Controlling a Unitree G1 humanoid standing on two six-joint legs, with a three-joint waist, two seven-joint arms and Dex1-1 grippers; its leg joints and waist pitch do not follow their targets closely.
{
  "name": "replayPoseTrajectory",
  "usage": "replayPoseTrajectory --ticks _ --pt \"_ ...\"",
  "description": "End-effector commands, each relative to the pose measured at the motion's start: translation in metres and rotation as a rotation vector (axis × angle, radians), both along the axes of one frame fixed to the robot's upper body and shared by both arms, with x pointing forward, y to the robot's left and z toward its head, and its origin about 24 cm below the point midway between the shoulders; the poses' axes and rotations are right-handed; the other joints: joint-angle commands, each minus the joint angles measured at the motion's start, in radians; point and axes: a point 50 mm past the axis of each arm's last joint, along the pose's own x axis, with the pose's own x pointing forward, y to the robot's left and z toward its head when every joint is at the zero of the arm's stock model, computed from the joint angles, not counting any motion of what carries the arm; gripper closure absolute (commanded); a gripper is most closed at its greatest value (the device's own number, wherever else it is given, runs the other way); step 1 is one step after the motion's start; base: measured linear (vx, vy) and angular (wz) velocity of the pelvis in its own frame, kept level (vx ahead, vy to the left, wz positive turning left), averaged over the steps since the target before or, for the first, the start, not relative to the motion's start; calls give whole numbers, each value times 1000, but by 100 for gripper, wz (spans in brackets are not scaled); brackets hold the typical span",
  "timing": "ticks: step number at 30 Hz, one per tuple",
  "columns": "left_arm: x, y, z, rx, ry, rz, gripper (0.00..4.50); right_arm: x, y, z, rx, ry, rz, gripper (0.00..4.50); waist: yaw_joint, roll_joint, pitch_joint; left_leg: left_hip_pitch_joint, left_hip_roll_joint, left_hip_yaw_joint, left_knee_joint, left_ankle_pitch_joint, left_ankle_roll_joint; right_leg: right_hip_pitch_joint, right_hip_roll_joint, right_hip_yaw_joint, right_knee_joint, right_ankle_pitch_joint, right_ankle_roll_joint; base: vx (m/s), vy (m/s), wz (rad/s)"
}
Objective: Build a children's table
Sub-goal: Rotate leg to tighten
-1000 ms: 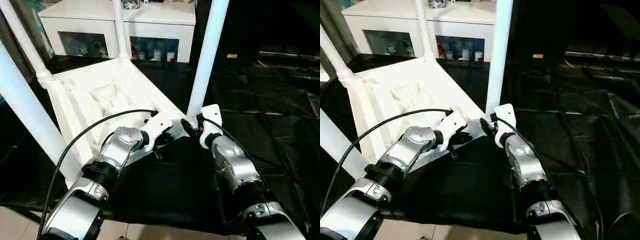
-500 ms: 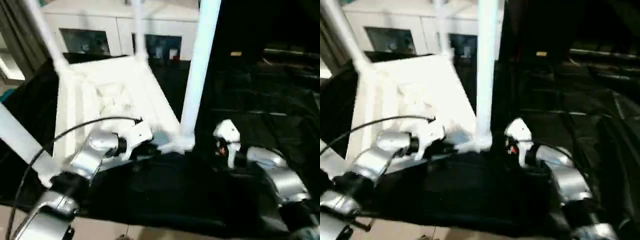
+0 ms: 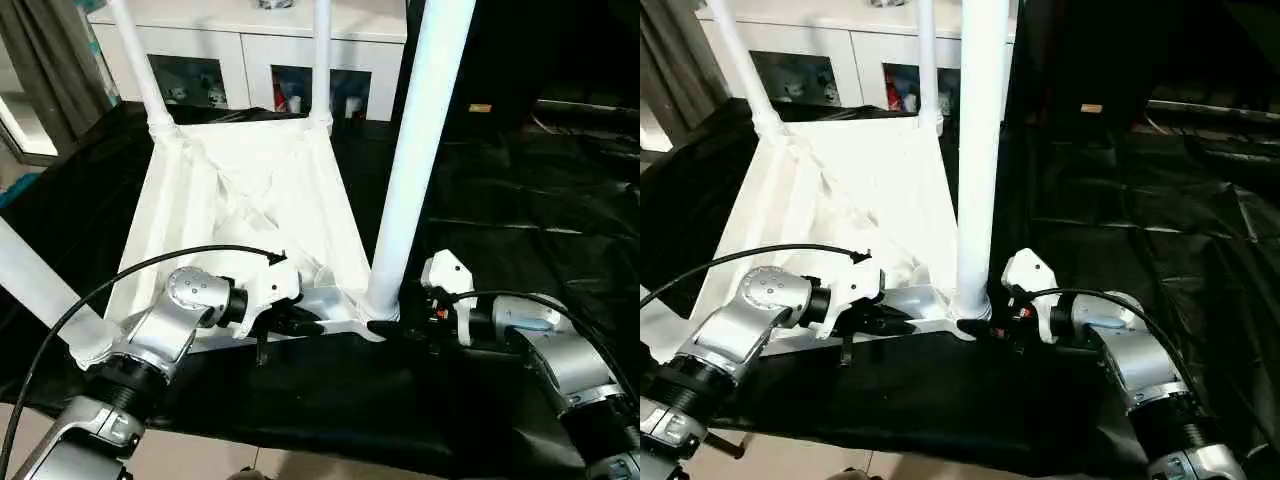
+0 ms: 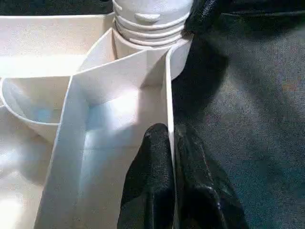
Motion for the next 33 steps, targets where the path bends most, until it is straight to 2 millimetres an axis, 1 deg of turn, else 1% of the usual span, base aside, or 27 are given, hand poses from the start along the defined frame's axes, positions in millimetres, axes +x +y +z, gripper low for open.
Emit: replayPoseTrajectory --ticks 1,5,7,9,12,13,14,16,18,21,23,25,26,27,28,29,30,31,32,33 --pt "-4 -7 4 -49 5 -37 450 3 5 8 20 -26 31 84 2 -14 -56 12 50 -12 -58 -145 80 47 -59 29 -61 -32 -258 0 0 0" --pt "-5 -6 4 -48 11 -38 450 2 7 8 36 -23 43 102 2 -13 -58 12 51 -12 -57 -133 85 47 -59 28 -57 -13 -264 0 0 0" --pt "-5 -6 4 -44 14 -40 450 2 7 7 41 -20 46 128 2 -13 -57 13 50 -11 -57 -136 84 47 -58 28 -58 -18 -265 0 0 0" --pt "-5 -6 4 -41 15 -41 450 1 8 6 40 -16 48 141 2 -13 -57 11 49 -12 -57 -138 82 49 -58 28 -58 -26 -263 0 0 0" --pt "-5 -6 4 -39 15 -41 450 1 8 5 40 -12 49 168 2 -14 -58 13 49 -12 -55 -134 82 48 -58 28 -57 -19 -264 0 0 0" --pt "-5 -6 4 -36 16 -41 450 1 8 4 40 -7 49 173 2 -12 -58 12 49 -12 -55 -132 82 48 -58 28 -56 -17 -265 0 0 0" --pt "-5 -6 4 -34 16 -41 450 1 8 4 38 -5 51 173 2 -11 -58 12 49 -12 -55 -134 82 48 -58 28 -57 -18 -265 0 0 0" --pt "-5 -6 4 -32 17 -41 450 0 8 3 38 -3 52 177 2 -12 -58 12 49 -12 -55 -137 80 48 -58 28 -57 -20 -265 0 0 0" --pt "-5 -6 4 -29 17 -40 450 0 8 3 38 -1 53 178 2 -10 -58 13 49 -12 -55 -140 78 48 -58 28 -57 -25 -265 0 0 0" --pt "-5 -6 3 -28 18 -37 450 0 8 2 40 1 48 178 2 -11 -58 12 49 -12 -54 -141 77 49 -57 27 -56 -21 -266 0 0 0" --pt "-5 -6 2 -24 18 -29 450 1 8 0 44 0 24 178 1 -10 -58 12 49 -12 -54 -142 77 49 -57 28 -56 -20 -267 0 0 0" --pt "-3 -5 -1 -11 10 -3 450 5 8 -4 41 -6 -42 178 -1 -9 -58 13 49 -12 -54 -150 72 46 -58 28 -57 -29 -269 0 0 0" --pt "1 -5 -2 -1 -5 33 450 9 7 -9 48 -2 -113 178 -2 -9 -57 12 48 -13 -55 -158 65 46 -58 27 -58 -43 -267 0 0 0" --pt "7 -7 -4 8 -31 97 450 15 7 -16 65 6 -230 178 -5 -9 -56 11 47 -13 -57 -168 60 46 -58 27 -60 -58 -267 0 0 0" --pt "12 -9 -5 10 -43 150 450 19 8 -21 83 22 -324 178 -9 -12 -54 14 46 -13 -59 -188 44 44 -57 27 -66 -99 -258 0 0 0" --pt "15 -10 -6 11 -49 182 450 21 9 -25 95 35 -381 178 -15 -9 -49 15 44 -16 -65 -233 19 43 -60 27 -72 -189 -244 0 0 0" --pt "19 -14 -7 6 -54 223 450 24 11 -29 98 37 -456 178 -19 -8 -50 13 44 -21 -69 -254 -3 47 -62 27 -74 -245 -220 0 0 0" --pt "23 -21 -8 2 -52 279 450 29 17 -33 92 39 -565 179 -24 -10 -48 19 46 -18 -70 -274 -15 38 -61 29 -80 -268 -211 0 0 0" --pt "24 -23 -9 2 -51 297 450 31 18 -35 88 38 -603 179 -28 -8 -46 21 45 -19 -71 -285 -22 33 -60 31 -80 -280 -210 0 0 0" --pt "24 -23 -9 2 -51 297 450 31 18 -35 88 38 -603 179 -31 -9 -46 21 43 -20 -72 -298 -25 34 -60 30 -83 -301 -206 0 0 0"
